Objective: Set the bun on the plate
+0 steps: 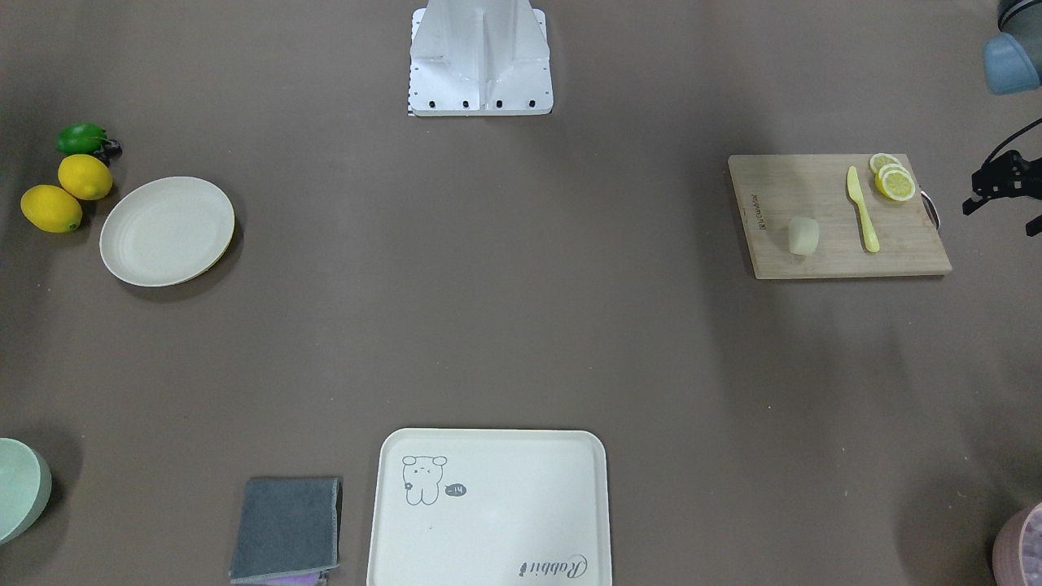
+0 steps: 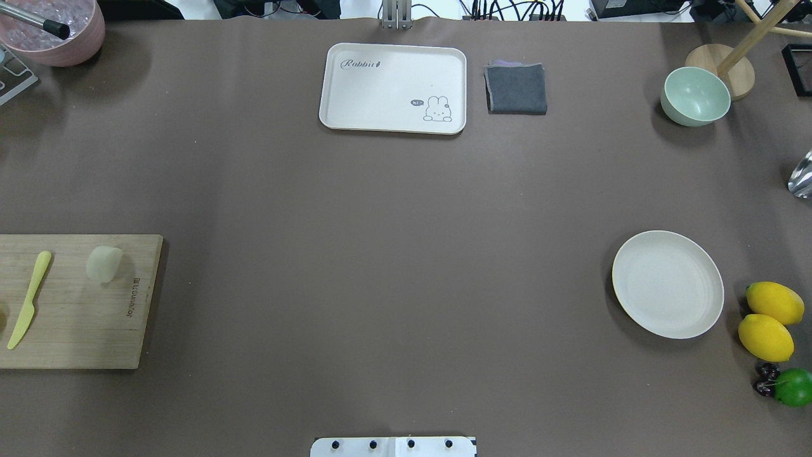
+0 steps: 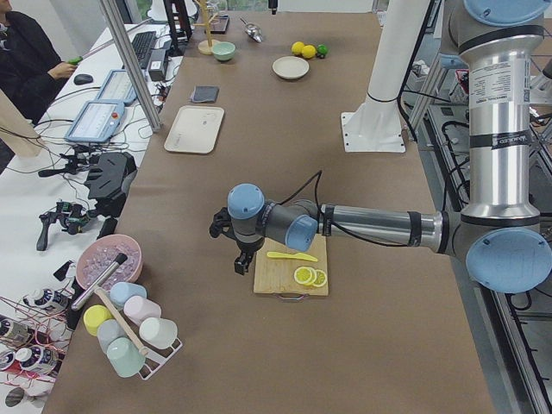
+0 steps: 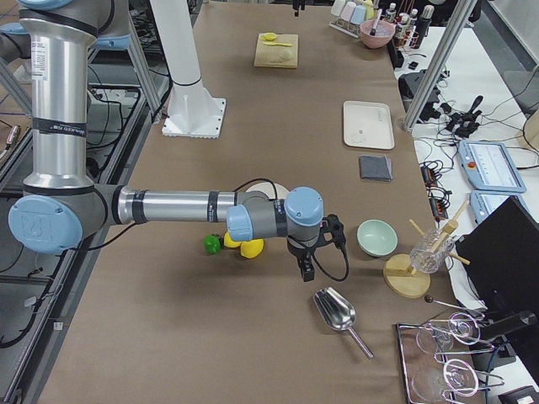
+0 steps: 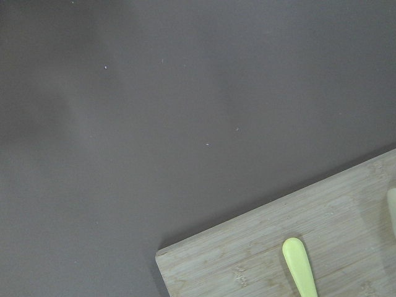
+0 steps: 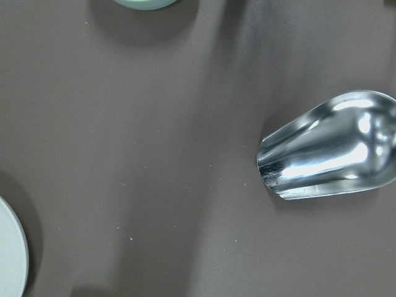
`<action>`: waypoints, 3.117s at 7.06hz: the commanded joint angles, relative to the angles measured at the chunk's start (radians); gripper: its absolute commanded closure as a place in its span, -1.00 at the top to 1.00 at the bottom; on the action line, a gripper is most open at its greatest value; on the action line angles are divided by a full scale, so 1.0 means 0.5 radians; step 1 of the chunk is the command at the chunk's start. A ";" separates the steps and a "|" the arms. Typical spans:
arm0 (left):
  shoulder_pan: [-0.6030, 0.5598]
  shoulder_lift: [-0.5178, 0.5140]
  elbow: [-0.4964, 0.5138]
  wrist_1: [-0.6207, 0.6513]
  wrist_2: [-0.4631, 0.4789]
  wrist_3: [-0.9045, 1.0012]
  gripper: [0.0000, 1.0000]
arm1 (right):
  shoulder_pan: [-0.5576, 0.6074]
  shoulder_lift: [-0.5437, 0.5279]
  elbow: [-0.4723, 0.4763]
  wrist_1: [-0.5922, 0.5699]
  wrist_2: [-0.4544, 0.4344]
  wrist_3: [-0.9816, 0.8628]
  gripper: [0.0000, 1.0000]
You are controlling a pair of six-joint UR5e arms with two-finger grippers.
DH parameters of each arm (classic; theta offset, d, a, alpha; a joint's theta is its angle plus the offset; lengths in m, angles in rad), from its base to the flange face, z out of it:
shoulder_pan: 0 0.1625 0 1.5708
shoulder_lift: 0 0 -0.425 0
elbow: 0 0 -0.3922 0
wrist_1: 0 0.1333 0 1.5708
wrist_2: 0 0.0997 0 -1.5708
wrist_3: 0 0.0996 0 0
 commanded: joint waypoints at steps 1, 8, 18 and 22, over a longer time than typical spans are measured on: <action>-0.001 0.025 -0.001 -0.041 -0.004 -0.010 0.97 | 0.000 -0.028 -0.012 0.012 0.111 -0.021 1.00; -0.007 0.047 0.041 -0.195 0.012 -0.004 0.97 | -0.302 -0.059 0.260 0.159 0.103 0.762 0.94; -0.001 0.016 -0.016 -0.189 -0.007 -0.016 0.97 | -1.018 0.079 -0.128 0.632 -0.066 0.991 -0.48; -0.001 0.013 -0.032 -0.182 -0.010 -0.016 0.97 | -1.040 0.115 -0.125 0.629 -0.036 1.012 -1.00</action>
